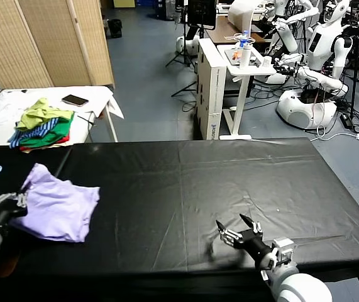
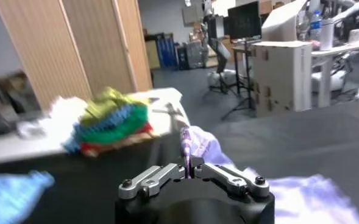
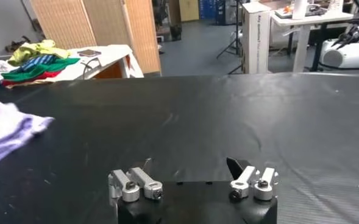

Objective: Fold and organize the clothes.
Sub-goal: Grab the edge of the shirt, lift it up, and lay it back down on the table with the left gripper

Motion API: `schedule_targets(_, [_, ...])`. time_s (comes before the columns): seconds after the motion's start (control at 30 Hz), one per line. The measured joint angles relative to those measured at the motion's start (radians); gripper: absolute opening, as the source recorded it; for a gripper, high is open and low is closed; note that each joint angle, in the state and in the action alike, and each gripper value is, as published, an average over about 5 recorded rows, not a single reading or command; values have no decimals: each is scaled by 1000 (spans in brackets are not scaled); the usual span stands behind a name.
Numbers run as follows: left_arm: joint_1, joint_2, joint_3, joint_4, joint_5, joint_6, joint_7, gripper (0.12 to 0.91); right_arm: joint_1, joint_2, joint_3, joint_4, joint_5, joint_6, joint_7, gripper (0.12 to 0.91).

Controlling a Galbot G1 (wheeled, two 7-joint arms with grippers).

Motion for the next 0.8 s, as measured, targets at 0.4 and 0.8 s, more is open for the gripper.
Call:
schedule_targets(0.4, [-112,-185,333,-131,-59,60,-126,174,-58,11,36,33,-31,3,-1,907])
schedule_targets(0.8, [-204,-369,628,-88,-72,68,-173,174,-57,20,25,30,-47,-1,1,907])
